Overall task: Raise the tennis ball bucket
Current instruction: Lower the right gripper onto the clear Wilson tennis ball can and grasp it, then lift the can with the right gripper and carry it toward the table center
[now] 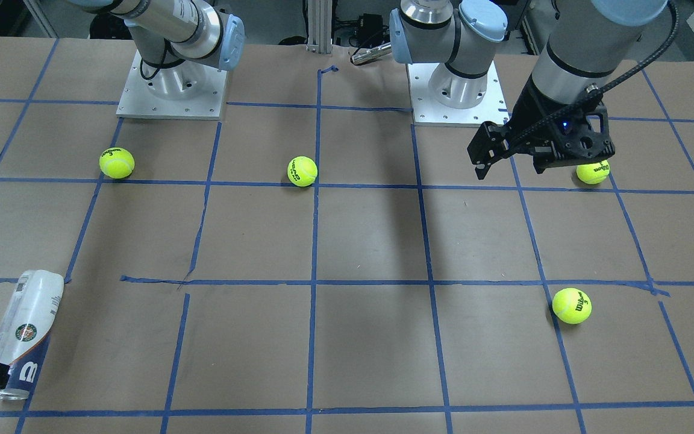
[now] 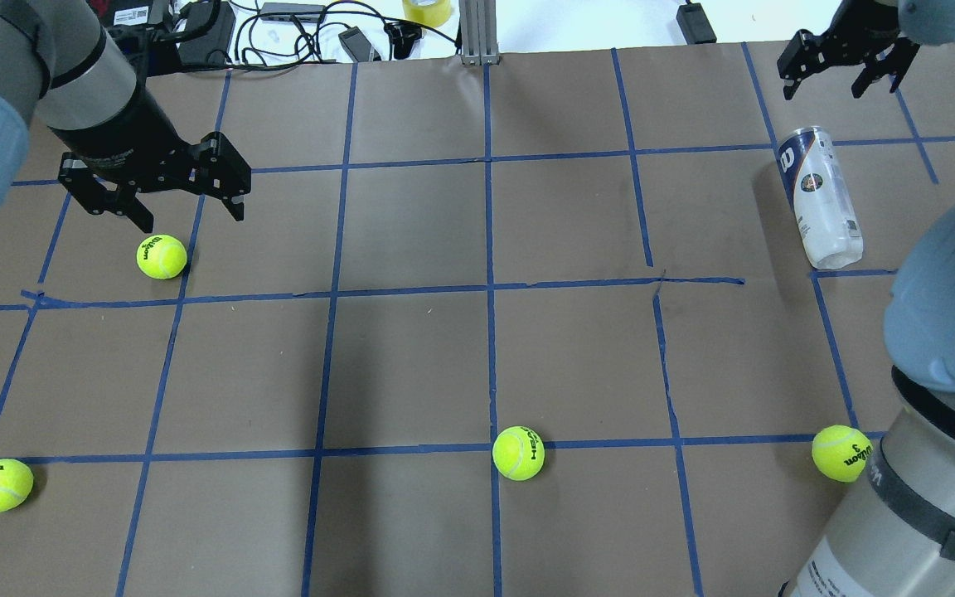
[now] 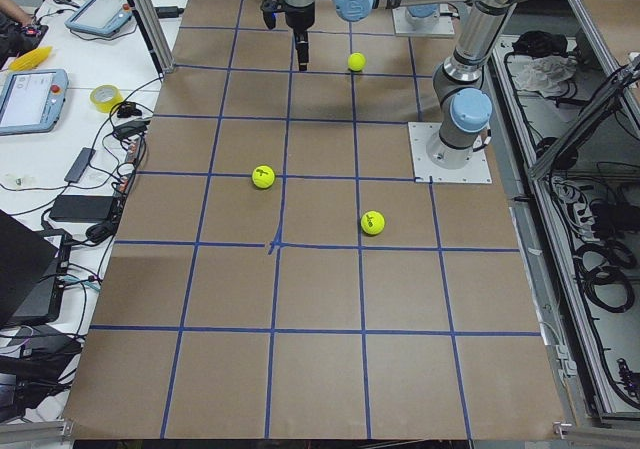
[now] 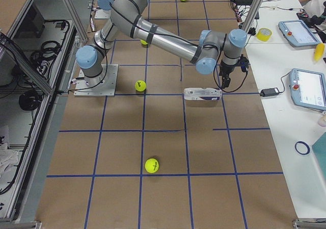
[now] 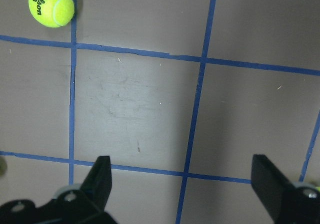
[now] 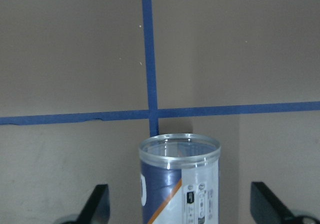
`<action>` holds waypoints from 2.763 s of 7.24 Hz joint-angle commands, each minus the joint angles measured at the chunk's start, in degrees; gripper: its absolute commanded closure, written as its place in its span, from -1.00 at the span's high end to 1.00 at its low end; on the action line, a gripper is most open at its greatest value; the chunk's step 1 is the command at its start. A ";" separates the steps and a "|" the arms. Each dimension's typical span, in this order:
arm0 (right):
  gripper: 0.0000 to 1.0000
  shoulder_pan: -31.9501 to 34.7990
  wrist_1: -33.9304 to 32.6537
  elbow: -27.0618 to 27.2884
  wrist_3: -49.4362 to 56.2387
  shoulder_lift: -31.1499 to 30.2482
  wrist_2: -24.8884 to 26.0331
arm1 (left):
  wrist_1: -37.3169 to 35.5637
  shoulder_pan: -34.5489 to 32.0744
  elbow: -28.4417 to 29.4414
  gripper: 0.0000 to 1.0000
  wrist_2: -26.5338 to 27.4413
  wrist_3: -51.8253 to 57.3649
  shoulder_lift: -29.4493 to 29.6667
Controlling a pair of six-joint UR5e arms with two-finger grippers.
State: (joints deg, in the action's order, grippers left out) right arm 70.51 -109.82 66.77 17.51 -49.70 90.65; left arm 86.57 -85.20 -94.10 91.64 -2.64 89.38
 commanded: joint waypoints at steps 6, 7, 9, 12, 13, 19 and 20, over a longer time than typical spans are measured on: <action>1.00 -0.55 -1.80 0.38 -0.02 5.84 -0.48 | -0.08 0.12 -0.03 1.00 0.12 0.00 0.00; 1.00 -0.55 -1.72 0.38 -0.63 6.28 -1.00 | 0.00 0.12 -0.03 1.00 0.12 0.00 0.00; 1.00 -0.55 -2.33 0.28 -2.22 6.63 -2.32 | 0.70 1.17 0.93 1.00 0.12 0.26 0.09; 0.99 -0.55 -4.43 0.38 -2.13 7.34 -1.88 | 3.26 2.50 0.76 1.00 0.38 0.44 -0.18; 0.63 -0.55 -4.27 0.38 -1.61 7.25 -1.19 | 3.17 2.50 0.76 1.00 0.47 0.61 -0.18; -0.23 5.56 4.17 1.77 9.28 -4.23 -1.36 | 3.17 2.58 0.85 1.00 0.47 0.61 -0.18; -0.25 10.91 4.17 3.61 10.77 -7.48 -1.18 | 2.99 2.67 1.11 1.00 0.38 0.62 -0.18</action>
State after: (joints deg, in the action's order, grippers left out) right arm 75.71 -106.30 68.57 25.94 -52.87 89.22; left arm 89.70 -82.63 -93.25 92.09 -2.05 89.20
